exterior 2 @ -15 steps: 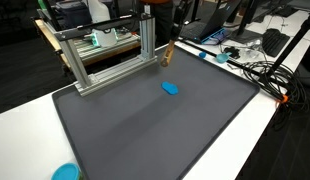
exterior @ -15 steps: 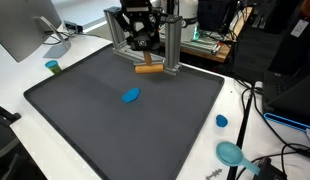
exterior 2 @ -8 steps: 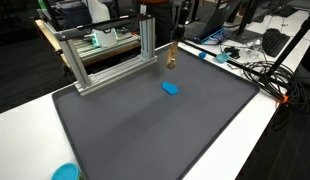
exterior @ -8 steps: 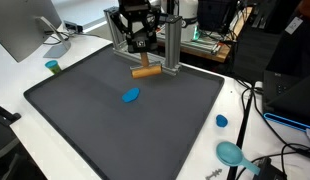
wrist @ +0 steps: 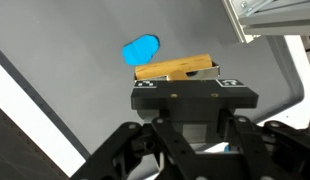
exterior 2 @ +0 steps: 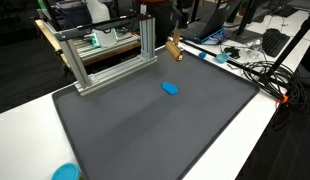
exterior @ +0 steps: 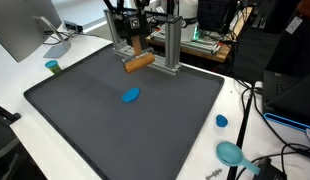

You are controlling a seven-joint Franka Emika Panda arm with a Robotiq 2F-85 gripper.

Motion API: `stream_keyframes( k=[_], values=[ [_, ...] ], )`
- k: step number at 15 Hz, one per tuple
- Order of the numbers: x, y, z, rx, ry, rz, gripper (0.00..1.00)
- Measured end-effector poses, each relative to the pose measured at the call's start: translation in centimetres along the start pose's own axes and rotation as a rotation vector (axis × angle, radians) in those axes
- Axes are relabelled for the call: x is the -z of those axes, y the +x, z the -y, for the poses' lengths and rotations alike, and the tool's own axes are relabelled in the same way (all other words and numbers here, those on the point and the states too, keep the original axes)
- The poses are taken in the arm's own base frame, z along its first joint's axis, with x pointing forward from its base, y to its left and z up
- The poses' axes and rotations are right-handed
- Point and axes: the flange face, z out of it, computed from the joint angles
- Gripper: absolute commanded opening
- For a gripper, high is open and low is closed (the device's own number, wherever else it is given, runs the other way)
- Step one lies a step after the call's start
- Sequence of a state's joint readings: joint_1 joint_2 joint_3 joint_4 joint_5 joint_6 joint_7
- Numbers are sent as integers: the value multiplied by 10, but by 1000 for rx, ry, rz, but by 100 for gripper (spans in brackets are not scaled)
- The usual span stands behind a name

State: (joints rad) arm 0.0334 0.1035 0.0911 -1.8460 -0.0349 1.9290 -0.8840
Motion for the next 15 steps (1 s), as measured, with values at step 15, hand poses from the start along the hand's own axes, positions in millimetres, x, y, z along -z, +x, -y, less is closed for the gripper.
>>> stream_keyframes(
  k=[15],
  values=[
    [-35, -25, -15, 240, -47, -92, 22]
  ],
)
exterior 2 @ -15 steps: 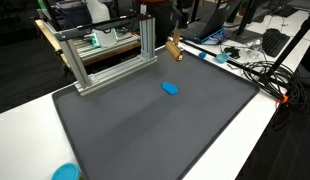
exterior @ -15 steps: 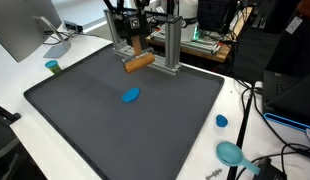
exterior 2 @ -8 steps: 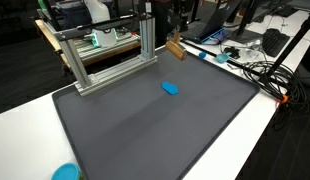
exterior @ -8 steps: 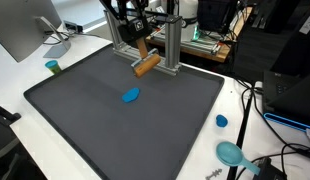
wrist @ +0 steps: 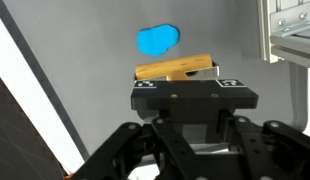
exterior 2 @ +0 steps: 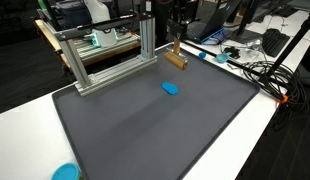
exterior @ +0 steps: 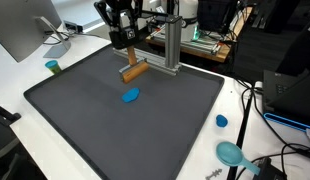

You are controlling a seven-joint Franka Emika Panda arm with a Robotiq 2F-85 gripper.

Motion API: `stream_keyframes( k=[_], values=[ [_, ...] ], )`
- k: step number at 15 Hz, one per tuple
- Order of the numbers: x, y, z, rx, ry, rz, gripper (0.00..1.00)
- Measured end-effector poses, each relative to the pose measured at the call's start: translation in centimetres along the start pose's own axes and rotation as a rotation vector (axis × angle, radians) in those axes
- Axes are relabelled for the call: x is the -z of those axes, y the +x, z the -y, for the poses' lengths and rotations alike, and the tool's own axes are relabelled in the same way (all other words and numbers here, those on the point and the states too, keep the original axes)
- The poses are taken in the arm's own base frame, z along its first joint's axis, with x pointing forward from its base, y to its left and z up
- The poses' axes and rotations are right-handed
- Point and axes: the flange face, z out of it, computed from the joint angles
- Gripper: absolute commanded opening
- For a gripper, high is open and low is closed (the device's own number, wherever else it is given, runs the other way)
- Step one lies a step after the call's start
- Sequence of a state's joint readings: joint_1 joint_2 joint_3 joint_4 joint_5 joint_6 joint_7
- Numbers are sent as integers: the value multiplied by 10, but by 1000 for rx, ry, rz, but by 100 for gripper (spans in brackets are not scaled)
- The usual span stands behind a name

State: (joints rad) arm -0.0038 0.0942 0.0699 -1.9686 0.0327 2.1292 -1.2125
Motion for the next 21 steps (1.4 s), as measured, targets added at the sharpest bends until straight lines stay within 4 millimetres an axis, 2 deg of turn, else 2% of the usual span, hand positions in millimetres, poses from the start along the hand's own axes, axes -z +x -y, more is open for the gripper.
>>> stream_keyframes(
  k=[4, 9, 13, 14, 15, 16, 21],
  values=[
    [-25, -22, -3, -17, -9, 0, 22],
    [-64, -52, -18, -27, 17, -1, 22],
    [-97, -53, -19, 6, 7, -24, 22],
    [-103, -50, -18, 14, -1, -27, 47],
    [-106, -48, -17, 18, -6, -29, 47],
    [-106, -46, -16, 21, -7, -31, 22],
    [-112, -46, -17, 14, 12, -20, 22]
  ],
)
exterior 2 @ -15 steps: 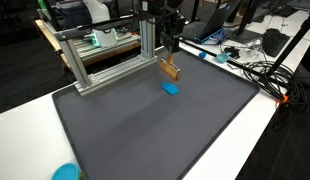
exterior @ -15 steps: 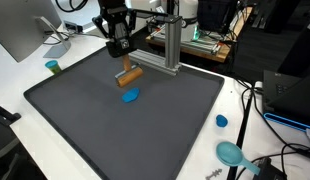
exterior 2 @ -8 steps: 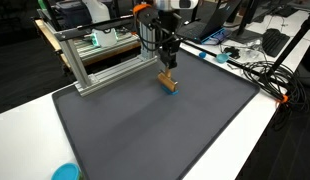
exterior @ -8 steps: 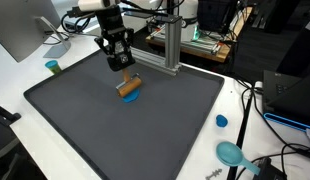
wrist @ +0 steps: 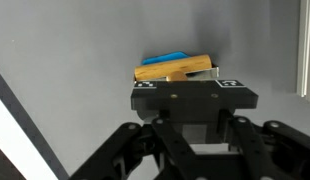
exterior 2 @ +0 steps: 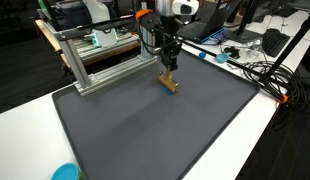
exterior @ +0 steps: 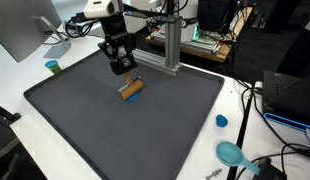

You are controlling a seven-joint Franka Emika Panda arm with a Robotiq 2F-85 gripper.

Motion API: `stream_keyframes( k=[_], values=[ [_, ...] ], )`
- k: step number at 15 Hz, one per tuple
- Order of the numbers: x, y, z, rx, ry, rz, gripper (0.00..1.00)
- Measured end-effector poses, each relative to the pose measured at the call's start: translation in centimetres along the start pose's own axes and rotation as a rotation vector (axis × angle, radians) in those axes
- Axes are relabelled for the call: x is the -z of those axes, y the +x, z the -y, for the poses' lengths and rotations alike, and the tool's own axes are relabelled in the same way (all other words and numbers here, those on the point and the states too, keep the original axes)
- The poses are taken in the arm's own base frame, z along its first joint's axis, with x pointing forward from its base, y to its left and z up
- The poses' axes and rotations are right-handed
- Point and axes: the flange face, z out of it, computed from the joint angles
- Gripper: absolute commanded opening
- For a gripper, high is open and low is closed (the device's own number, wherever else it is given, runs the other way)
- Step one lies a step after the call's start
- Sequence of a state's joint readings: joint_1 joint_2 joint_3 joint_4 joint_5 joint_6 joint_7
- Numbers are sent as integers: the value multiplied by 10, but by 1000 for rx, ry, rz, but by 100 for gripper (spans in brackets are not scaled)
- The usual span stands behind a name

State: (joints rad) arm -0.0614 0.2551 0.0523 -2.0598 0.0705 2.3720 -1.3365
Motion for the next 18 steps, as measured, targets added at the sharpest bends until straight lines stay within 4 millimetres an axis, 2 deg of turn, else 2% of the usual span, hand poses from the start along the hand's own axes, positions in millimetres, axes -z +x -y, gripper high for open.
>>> stream_keyframes(
  k=[7, 12, 18],
  values=[
    [-1, 4, -12, -12, 40, 9, 22],
    [-2, 8, -12, 4, 43, 0, 22],
    [-5, -5, -13, 31, 58, -76, 22]
  ],
)
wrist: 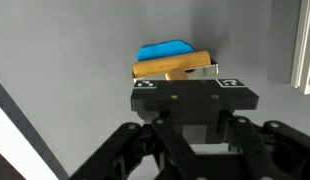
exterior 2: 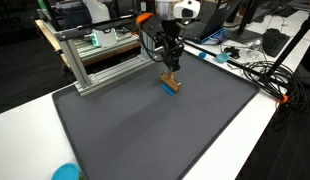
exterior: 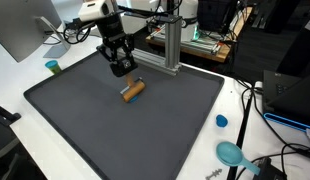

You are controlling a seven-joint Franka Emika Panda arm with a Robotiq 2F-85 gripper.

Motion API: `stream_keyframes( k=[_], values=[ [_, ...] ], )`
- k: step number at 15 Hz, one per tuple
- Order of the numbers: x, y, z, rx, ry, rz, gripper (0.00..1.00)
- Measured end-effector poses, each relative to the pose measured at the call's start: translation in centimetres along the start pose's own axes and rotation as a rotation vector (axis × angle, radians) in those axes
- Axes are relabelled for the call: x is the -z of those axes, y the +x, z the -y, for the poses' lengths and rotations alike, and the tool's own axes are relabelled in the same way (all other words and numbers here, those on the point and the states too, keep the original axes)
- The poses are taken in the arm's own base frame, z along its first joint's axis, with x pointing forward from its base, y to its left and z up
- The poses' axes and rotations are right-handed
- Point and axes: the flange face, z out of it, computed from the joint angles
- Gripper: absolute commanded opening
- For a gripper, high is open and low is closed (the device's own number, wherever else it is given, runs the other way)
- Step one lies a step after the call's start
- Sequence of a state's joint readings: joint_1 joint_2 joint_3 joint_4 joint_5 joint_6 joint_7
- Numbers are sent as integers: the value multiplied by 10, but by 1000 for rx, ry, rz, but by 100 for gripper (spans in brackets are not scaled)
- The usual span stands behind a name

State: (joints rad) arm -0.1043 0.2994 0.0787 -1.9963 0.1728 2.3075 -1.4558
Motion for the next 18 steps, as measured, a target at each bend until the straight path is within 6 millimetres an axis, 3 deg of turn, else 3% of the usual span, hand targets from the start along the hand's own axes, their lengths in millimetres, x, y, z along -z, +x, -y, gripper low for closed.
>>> stream_keyframes(
  k=[8, 13, 15, 18],
  values=[
    [-11, -3, 4, 11, 22, -67, 22],
    [-16, 22, 10, 22, 28, -103, 22],
    [-10, 31, 17, -3, 26, -91, 22],
    [14, 28, 23, -62, -11, -57, 22]
  ],
)
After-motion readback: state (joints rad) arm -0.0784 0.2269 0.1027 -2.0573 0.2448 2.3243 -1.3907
